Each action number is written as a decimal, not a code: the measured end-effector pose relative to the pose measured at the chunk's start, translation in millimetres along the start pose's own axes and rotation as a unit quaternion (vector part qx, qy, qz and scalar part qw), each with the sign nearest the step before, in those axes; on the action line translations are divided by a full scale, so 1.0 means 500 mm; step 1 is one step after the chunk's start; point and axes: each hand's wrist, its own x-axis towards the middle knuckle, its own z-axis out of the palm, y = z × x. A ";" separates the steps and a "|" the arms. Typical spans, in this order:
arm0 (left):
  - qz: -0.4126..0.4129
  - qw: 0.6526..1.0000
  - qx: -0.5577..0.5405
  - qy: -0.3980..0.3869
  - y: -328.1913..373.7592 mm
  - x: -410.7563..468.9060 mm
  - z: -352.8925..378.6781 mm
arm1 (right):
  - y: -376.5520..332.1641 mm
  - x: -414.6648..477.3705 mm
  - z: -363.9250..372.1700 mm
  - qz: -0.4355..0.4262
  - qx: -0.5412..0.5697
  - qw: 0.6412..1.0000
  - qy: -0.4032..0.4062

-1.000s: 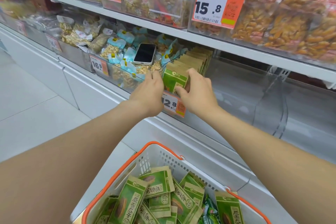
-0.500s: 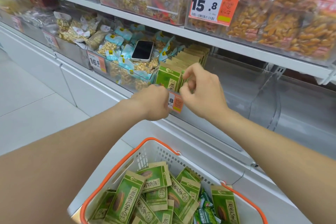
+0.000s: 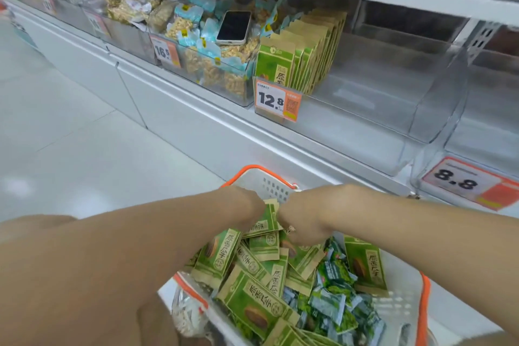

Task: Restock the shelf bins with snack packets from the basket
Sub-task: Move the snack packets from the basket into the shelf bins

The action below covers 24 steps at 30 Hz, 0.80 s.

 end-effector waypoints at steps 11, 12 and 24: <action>0.032 0.998 0.008 0.045 -0.004 0.035 0.077 | -0.007 0.010 -0.035 -0.025 -0.020 0.998 0.055; 0.035 0.998 0.013 0.040 -0.001 0.032 0.071 | -0.007 0.010 -0.035 -0.025 -0.020 0.998 0.052; 0.092 0.969 -0.172 0.149 -0.076 -0.035 -0.081 | 0.062 -0.087 -0.073 0.024 0.115 0.985 0.127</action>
